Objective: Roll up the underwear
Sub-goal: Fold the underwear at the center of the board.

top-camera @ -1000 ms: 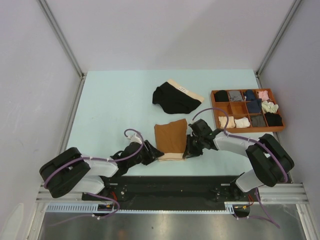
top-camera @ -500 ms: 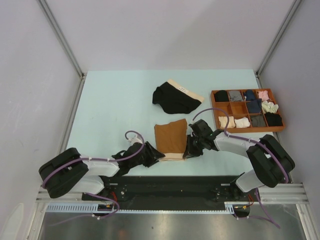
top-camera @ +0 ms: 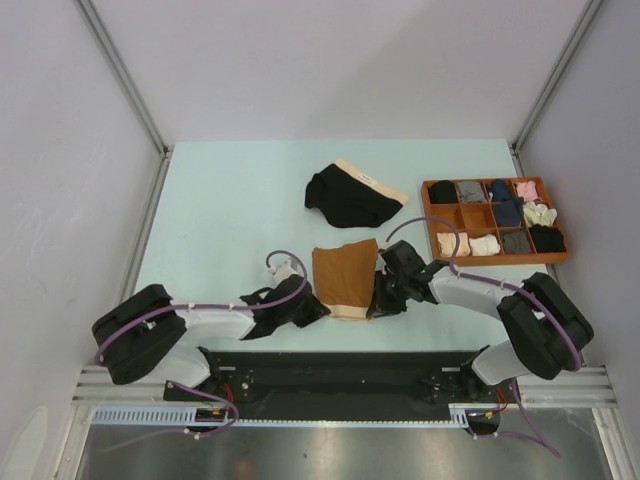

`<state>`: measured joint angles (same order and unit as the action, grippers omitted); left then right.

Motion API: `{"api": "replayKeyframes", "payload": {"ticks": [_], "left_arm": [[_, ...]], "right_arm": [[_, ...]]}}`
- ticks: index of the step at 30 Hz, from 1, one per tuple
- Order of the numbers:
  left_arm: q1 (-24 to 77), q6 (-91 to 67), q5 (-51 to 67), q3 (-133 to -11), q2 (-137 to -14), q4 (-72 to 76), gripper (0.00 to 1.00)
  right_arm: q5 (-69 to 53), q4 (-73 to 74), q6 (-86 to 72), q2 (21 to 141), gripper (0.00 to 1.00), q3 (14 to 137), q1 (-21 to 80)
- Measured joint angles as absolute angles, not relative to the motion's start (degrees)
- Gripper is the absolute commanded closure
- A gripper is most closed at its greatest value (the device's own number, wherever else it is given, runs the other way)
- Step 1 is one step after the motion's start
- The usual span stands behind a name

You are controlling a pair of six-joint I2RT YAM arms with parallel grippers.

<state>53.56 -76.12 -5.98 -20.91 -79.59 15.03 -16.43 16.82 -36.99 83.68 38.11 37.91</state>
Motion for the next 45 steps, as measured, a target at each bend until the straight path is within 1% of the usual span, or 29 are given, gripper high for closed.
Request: {"api": "replayKeyframes", "payload": {"ticks": [5,11,14,18,24,32,45], "left_arm": [[56.12,-68.42,-12.43,-33.21,-82.94,-2.98,1.00],[59.88,-60.01,-19.03,-48.82,-91.79,-21.45,1.00],[62.15,-57.01,-22.41,-54.72,-95.64,-27.66,0.99],[65.10,-54.74,-25.93,-58.76,-97.36,-32.77,1.00],[67.68,-51.27,-28.23,-59.72,-96.64,-32.84,1.00],[67.92,-46.70,-27.79,-57.74,-92.73,-23.83,1.00],[67.99,-40.75,-21.50,-57.71,-94.11,-13.10,1.00]], "right_arm": [[-15.35,17.32,-37.93,82.74,1.00,37.82,38.74],[-13.89,17.93,-38.52,82.04,1.00,37.82,39.16],[-12.88,18.68,-38.85,81.14,1.00,37.69,39.16],[-11.84,19.42,-39.03,80.31,1.00,37.58,39.16],[-11.11,19.97,-39.35,80.25,1.00,37.36,38.76],[-10.98,20.32,-39.57,79.88,1.00,37.34,38.33],[-10.76,20.21,-40.56,79.02,1.00,36.67,37.98]]}}
